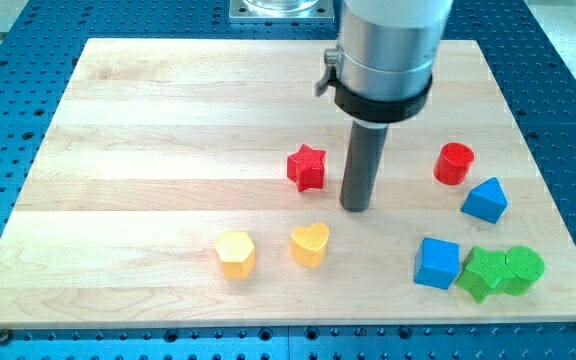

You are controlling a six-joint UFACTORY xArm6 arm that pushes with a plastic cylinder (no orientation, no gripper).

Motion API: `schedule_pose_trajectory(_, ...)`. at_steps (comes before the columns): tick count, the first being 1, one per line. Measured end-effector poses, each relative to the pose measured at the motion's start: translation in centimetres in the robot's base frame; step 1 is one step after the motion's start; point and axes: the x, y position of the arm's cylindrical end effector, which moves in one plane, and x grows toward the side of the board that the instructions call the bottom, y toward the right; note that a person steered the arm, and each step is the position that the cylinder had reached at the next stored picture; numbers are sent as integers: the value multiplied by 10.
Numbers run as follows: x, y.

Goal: Push the yellow heart and the red star into the yellow hexagon

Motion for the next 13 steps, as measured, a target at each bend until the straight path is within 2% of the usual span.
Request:
schedule_pose_trajectory(1,49,-9)
schedule_pose_trajectory(3,57,-80)
schedule_pose_trajectory(4,-15,8)
schedule_pose_trajectory(5,-62,48)
schedule_pose_trajectory(6,-51,-21)
schedule_pose_trajectory(7,-4,-123)
schedule_pose_trajectory(9,-95,-62)
schedule_pose_trajectory(10,-109,-61)
schedule_pose_trajectory(11,-97,-122)
schedule_pose_trajectory(12,-54,-151)
schedule_pose_trajectory(13,-74,-161)
